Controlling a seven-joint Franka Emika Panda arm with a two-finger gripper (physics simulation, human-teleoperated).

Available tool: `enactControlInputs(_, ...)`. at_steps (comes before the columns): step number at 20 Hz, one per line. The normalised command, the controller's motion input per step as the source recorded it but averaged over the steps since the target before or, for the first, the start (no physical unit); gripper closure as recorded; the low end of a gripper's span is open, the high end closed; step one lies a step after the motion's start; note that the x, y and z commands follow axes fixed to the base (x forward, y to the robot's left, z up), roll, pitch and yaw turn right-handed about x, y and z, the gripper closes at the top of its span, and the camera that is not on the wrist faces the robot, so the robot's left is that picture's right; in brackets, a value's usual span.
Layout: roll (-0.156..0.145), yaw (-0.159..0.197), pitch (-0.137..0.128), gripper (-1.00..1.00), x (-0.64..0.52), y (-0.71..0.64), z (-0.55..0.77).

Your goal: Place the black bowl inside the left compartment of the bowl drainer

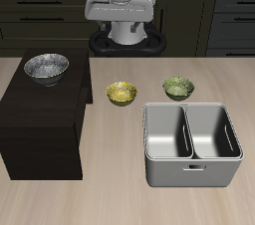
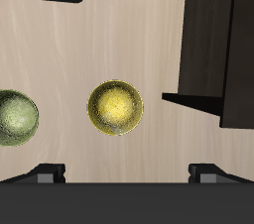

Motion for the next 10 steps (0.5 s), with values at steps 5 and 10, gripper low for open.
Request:
enactControlInputs(5, 0.007, 0.015, 0.017, -1.00, 0.17, -0.19, 0.03)
enactControlInputs(10, 0.019, 0.000, 0.006, -1.00, 0.17, -0.21, 0.10)
